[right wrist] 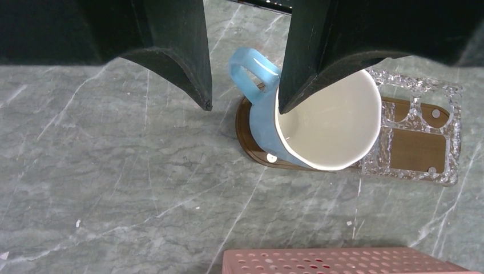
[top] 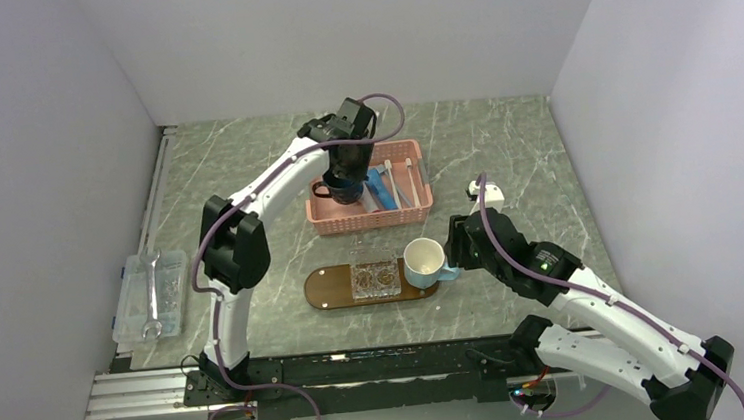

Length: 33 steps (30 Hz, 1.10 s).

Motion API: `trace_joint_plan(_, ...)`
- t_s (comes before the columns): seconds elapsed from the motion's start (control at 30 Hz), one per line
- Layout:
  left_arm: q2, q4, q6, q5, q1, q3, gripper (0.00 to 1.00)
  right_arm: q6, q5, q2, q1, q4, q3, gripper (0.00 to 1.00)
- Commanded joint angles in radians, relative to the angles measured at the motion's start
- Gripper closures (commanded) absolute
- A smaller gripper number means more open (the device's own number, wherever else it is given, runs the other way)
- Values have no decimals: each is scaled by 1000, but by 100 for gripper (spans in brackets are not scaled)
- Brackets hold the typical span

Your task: Prepare toiletry sets of a toothbrush and toothpaste on the tray

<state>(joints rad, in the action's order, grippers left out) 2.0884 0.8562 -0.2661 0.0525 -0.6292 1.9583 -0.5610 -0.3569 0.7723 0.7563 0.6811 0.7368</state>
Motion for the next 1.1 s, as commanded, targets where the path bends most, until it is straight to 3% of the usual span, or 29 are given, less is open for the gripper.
trace_joint_plan(0.0,-134,42,21,48,-23,75,100,3,-3,-3,3,1,59,51)
trace_joint_plan(0.53,-421,245,-92,256,-115,-12,100,-30,-27,-36,3,83,121,51)
trace_joint_plan(0.8,-595,294,-177,240,-116,-163,100,-54,-49,-52,2,119,137,51)
trace_joint_plan(1.07,-746,254,-236,192,-116,-410,100,-68,-78,-55,3,154,148,51)
